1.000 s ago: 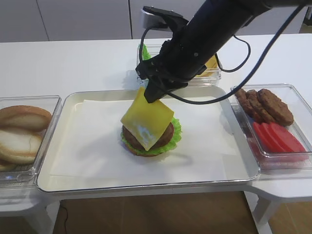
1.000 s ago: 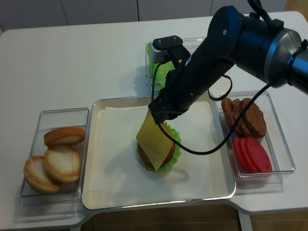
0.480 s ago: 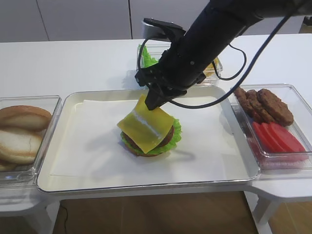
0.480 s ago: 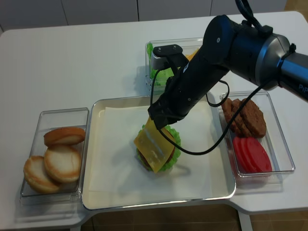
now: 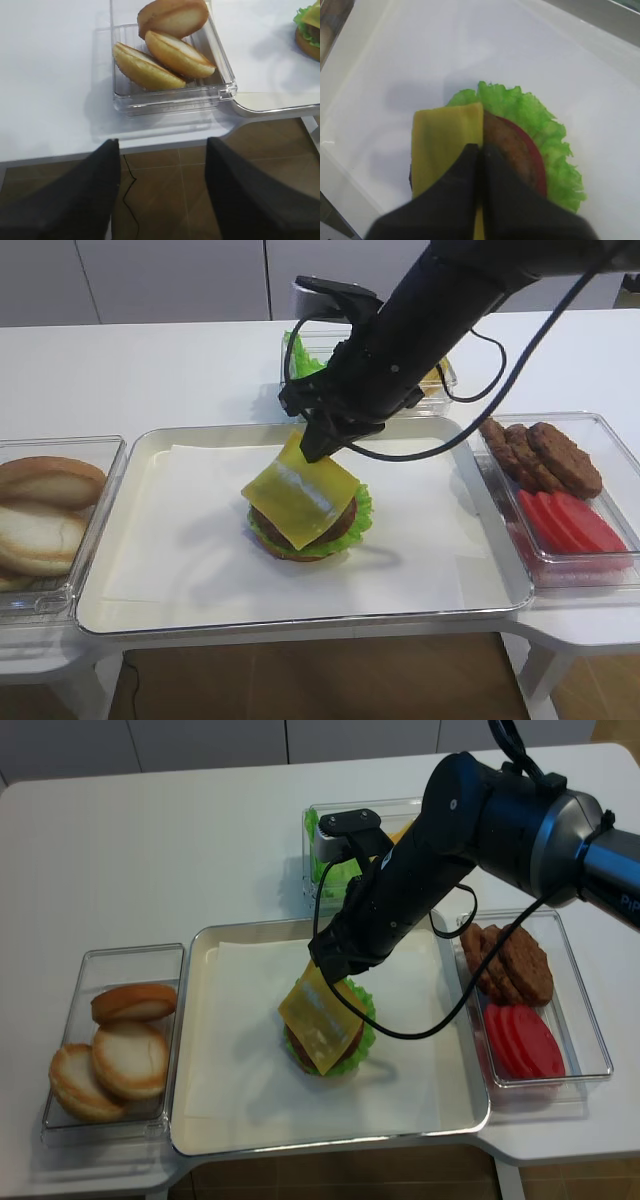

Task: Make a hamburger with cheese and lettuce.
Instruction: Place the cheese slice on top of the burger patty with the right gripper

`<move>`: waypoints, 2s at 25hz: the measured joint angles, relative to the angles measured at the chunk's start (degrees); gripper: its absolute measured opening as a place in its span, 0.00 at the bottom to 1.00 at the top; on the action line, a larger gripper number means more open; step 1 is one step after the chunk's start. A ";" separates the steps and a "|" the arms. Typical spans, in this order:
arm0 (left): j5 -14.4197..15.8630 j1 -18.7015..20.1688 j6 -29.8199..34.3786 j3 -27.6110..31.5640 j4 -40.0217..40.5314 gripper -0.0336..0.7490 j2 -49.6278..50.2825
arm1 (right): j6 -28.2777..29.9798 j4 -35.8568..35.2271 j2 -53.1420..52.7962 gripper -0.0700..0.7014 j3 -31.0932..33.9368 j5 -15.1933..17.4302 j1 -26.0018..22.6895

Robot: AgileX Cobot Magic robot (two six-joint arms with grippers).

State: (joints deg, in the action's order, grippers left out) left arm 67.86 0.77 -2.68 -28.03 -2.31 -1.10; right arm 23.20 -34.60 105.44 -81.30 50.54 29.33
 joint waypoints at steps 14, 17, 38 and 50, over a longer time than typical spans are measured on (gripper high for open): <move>0.00 0.00 0.00 0.00 0.00 0.56 0.00 | -0.10 -1.02 1.95 0.09 0.00 0.51 0.00; 0.00 0.00 0.00 0.00 0.00 0.56 0.00 | -0.10 -1.15 1.95 0.09 0.00 -0.40 0.00; 0.00 0.00 0.00 0.00 0.00 0.56 0.00 | -2.47 5.27 0.58 0.69 -1.40 -0.99 0.00; 0.00 0.00 0.00 0.00 0.00 0.56 0.00 | -21.90 28.09 -3.52 0.70 -3.81 5.55 -1.12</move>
State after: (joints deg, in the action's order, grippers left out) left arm 67.86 0.77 -2.68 -28.03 -2.31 -1.10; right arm 1.30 -6.51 101.92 -85.11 56.08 28.21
